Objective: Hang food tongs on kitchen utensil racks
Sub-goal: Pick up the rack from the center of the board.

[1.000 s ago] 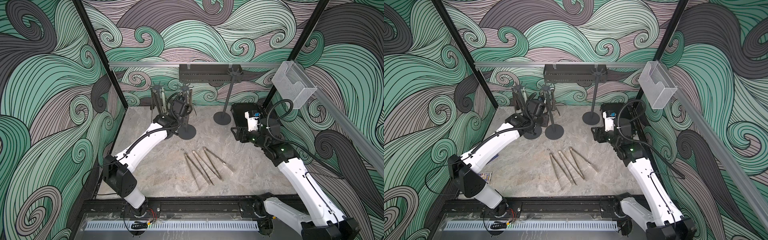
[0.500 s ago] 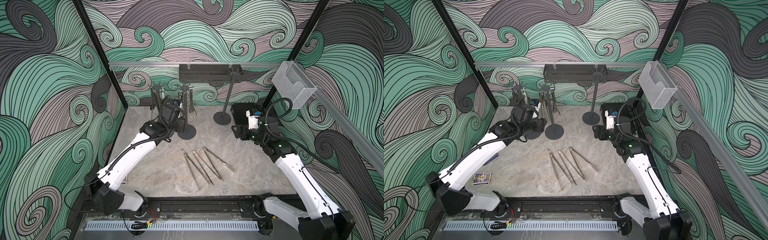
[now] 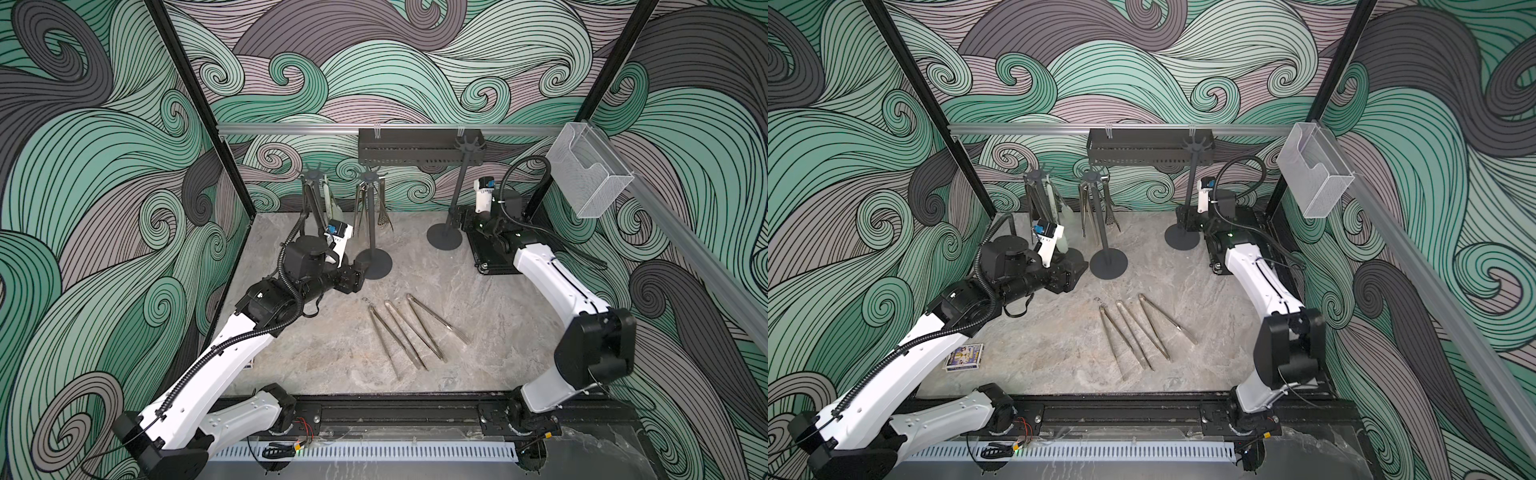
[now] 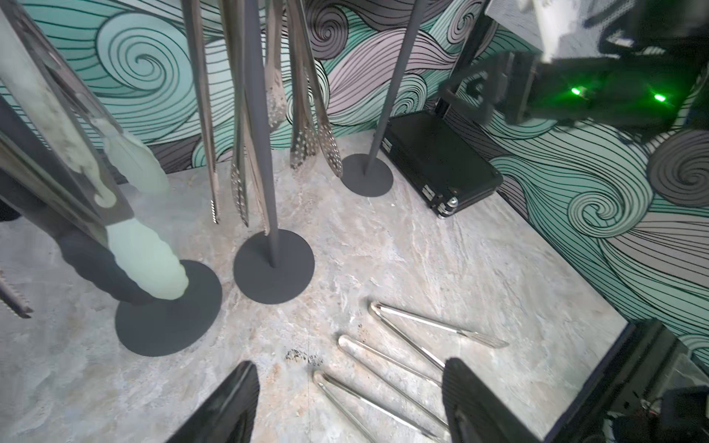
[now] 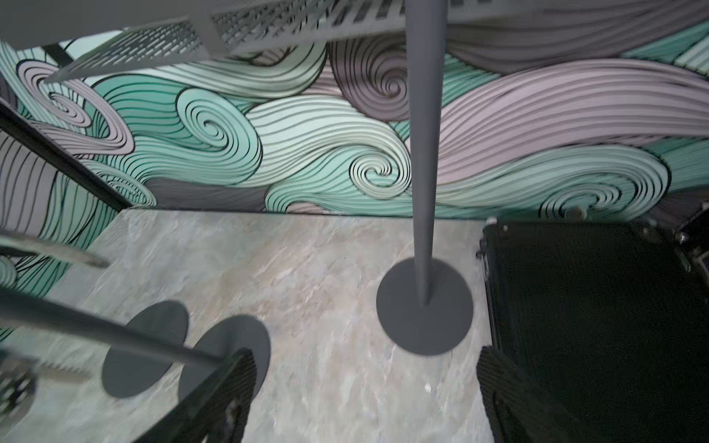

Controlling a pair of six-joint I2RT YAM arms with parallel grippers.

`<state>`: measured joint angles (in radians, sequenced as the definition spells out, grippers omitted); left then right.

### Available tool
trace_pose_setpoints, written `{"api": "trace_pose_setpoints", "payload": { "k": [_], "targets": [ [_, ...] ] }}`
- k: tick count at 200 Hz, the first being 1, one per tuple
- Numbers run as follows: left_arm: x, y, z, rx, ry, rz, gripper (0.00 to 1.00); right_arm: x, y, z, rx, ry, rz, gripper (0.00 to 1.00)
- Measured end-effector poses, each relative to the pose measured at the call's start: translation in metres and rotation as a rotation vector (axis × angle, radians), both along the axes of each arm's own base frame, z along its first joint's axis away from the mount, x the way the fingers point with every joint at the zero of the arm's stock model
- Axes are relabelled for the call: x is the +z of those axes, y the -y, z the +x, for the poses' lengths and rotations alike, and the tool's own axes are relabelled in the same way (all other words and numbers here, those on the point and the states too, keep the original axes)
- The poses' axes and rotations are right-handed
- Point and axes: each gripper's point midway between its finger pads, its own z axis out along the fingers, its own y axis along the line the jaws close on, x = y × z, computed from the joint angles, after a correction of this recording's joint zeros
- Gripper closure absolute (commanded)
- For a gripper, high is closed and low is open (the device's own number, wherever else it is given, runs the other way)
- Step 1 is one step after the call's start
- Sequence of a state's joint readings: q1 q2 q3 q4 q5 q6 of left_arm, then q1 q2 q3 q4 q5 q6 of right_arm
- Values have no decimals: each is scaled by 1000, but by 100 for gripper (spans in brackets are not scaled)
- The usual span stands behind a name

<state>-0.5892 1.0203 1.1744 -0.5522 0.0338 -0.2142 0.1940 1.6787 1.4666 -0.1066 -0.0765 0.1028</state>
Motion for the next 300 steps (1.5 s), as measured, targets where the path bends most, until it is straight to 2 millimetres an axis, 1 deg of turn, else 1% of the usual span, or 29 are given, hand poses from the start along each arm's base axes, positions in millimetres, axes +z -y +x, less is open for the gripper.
{"api": "trace_pose_setpoints", "payload": {
  "k": [21, 38, 51, 73, 82, 90, 107, 121, 128, 149, 179, 209, 224, 240, 276, 300],
  "targets": [
    [-3, 3, -8, -32, -9, -24, 25, 0, -1, 41, -22, 47, -50, 12],
    [-4, 3, -12, -43, -12, -39, 24, -9, -1, 69, -36, 59, -89, 14],
    [-4, 3, -13, -43, -14, -41, 24, -19, -1, 85, -46, 57, -112, 16],
    [-4, 3, -13, -41, -15, -44, 25, -36, -1, 103, -60, 44, -141, 21],
    [-4, 3, -13, -41, -16, -44, 25, -39, 1, 105, -68, 40, -153, 23],
    [-4, 3, -13, -41, -16, -44, 25, -34, -2, 105, -61, 49, -161, 25],
    [-5, 3, -13, -40, -17, -44, 25, -16, -6, 115, -66, 104, -159, 30],
    [-5, 3, -13, -40, -18, -43, 25, -13, -5, 122, -75, 124, -170, 34],
    [-6, 3, -13, -39, -19, -42, 25, -13, -4, 125, -78, 128, -174, 35],
    [-9, 4, -11, -39, -27, -37, 25, -24, -1, 129, -85, 117, -199, 42],
    [-12, 5, -10, -38, -36, -30, 25, -26, 11, 131, -116, 133, -250, 53],
    [-14, 5, -8, -33, -40, -25, 25, -23, 24, 132, -141, 155, -290, 74],
    [-14, 5, -8, -31, -39, -24, 25, -21, 22, 131, -138, 154, -259, 84],
    [-14, 4, -8, -29, -39, -23, 25, -21, 20, 131, -136, 155, -258, 100],
    [-14, 4, -7, -26, -37, -21, 26, -20, 18, 128, -125, 164, -245, 100],
    [-14, 4, -7, -25, -37, -22, 26, -18, 14, 118, -94, 180, -230, 100]
  ]
}}
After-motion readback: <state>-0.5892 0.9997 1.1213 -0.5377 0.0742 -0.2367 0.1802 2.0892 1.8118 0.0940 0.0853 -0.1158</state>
